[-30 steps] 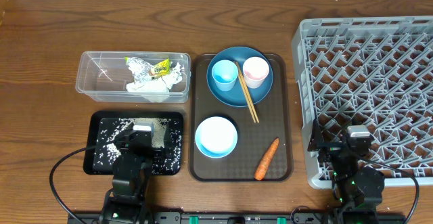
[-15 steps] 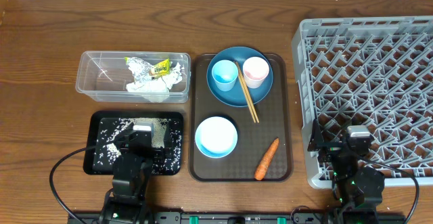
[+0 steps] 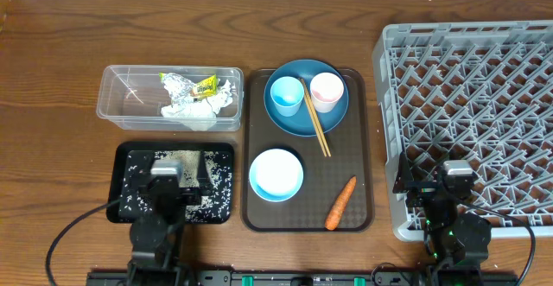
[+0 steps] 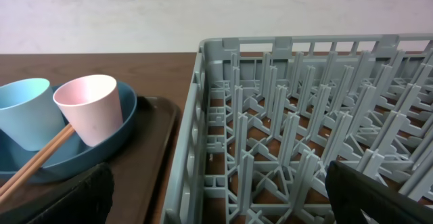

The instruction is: Sort waste into correct bins and load items into the dishwasher rack

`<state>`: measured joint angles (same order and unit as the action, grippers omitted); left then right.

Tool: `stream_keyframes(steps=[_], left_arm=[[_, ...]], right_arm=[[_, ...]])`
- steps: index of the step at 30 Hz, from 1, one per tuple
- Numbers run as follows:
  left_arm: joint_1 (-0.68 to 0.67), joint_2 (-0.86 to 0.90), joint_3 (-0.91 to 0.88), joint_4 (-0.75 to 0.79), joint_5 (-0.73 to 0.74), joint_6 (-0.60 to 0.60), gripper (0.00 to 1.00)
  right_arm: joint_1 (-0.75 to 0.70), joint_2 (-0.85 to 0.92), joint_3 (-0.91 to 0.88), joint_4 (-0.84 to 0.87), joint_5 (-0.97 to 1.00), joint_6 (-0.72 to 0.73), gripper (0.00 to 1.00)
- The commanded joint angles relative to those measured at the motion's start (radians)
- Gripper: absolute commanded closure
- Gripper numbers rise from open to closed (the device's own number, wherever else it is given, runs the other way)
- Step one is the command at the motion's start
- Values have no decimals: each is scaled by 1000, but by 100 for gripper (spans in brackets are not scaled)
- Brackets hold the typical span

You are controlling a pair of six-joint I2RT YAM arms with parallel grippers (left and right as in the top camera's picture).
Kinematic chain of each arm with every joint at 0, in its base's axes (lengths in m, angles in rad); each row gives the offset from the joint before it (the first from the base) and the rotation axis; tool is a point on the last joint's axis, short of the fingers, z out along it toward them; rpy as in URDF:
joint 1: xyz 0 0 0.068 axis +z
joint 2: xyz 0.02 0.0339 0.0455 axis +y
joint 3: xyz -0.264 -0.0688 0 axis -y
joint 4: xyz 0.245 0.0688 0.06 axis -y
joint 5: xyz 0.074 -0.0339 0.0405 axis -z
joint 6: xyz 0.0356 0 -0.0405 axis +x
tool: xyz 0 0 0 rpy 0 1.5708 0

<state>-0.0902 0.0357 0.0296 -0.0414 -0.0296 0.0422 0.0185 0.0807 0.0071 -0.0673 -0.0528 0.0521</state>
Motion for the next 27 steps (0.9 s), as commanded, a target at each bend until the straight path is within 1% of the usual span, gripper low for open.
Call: stream_keyframes(steps=[1, 8, 10, 13, 16, 18, 21, 24, 27], left_arm=[[30, -34, -26, -9, -14, 10, 1], [30, -34, -26, 71, -14, 9, 1], [30, -34, -26, 134, -7, 9, 1], [30, -34, -25, 267, -7, -4, 1], [30, -34, -25, 375, -8, -56, 1], [30, -34, -25, 410, -8, -103, 1], [30, -34, -25, 451, -7, -154, 1], [30, -34, -25, 452, -6, -198, 1], [30, -33, -25, 438, -7, -198, 1]], right_arm=[[-1, -3, -2, -4, 0, -5, 1], [-1, -3, -2, -4, 0, -5, 1], [-1, -3, -2, -4, 0, -5, 1], [-1, -3, -2, -4, 0, -5, 1], [-1, -3, -2, -4, 0, -5, 1], [-1, -3, -2, -4, 0, -5, 1], [-1, -3, -2, -4, 0, -5, 1], [-1, -3, -2, -4, 0, -5, 1], [-1, -3, -2, -4, 0, -5, 1]])
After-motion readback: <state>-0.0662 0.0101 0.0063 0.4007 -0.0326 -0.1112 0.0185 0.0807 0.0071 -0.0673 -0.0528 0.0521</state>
